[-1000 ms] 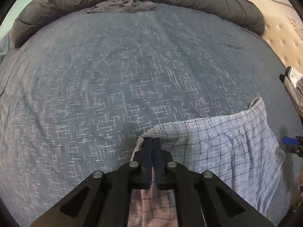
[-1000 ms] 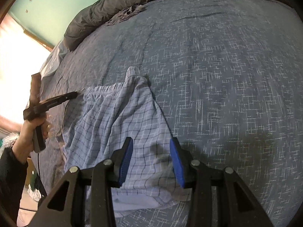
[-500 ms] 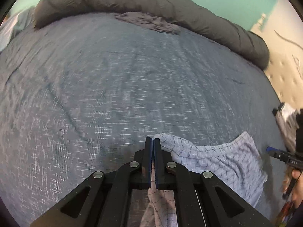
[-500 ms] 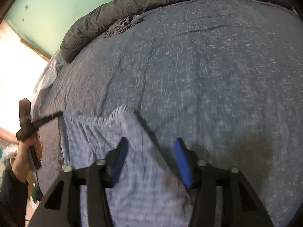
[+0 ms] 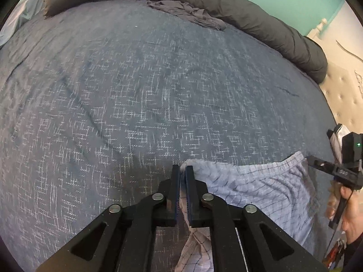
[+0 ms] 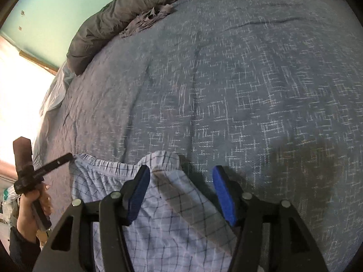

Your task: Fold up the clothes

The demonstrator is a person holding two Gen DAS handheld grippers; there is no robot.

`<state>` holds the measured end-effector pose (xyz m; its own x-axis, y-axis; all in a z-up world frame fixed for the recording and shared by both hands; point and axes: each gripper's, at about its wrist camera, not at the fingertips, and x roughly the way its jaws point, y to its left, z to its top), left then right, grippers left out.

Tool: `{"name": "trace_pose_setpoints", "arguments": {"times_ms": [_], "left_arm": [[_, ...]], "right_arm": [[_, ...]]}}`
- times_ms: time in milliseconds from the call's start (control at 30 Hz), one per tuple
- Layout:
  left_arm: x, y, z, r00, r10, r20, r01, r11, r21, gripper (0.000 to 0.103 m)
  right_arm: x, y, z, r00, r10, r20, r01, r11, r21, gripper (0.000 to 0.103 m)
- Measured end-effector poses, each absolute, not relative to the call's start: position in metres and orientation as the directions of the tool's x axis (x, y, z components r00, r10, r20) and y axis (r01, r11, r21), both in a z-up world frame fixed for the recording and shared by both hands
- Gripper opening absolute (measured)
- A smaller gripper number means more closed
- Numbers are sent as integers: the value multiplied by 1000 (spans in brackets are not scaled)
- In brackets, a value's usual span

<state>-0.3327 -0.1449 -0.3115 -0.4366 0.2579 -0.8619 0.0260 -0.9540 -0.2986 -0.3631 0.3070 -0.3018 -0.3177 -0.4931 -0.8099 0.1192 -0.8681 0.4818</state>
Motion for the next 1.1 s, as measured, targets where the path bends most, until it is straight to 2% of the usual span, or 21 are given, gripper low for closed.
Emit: {"name": "trace_pose_setpoints", "arguments": {"times_ms": [67,133,200,267,300,333,667,1100], "left_arm": [[-335,-144,-314,-431,265,-862,26,-952,-306,27],[-337,-142,-317,-426,273,-863,27,-949,-313,27],[-339,-141,-320,-420,280,-863,27,-947,-321,27],[-341,-140,-322,-415,288,-863,27,-944,-328,24],[-342,-139,-324,-412,291,-863,27,-943,-331,15],[-340,-138,-323,-415,293,-862,20,-944,-330,12],[-294,-128,-301,-422,313,-851,-84,-948,-307,9],[-262,-137,-317,-347,315,-883,-127,-949,-288,10]], "right_arm": [[-364,307,-304,-323,-496,-806,123,-867,484,58],[-364,309,-305,-334,-498,-800,125,-865,486,52],[-362,309,-307,-328,-523,-787,149,-851,504,25],[-359,305,-307,-322,-518,-792,190,-855,482,13],[-355,305,-305,-325,-518,-791,210,-855,473,10],[-352,305,-303,-329,-518,-790,230,-855,465,8],[-310,304,-292,-341,-459,-820,372,-867,331,6],[-294,294,-298,-307,-455,-836,422,-852,309,7]]}}
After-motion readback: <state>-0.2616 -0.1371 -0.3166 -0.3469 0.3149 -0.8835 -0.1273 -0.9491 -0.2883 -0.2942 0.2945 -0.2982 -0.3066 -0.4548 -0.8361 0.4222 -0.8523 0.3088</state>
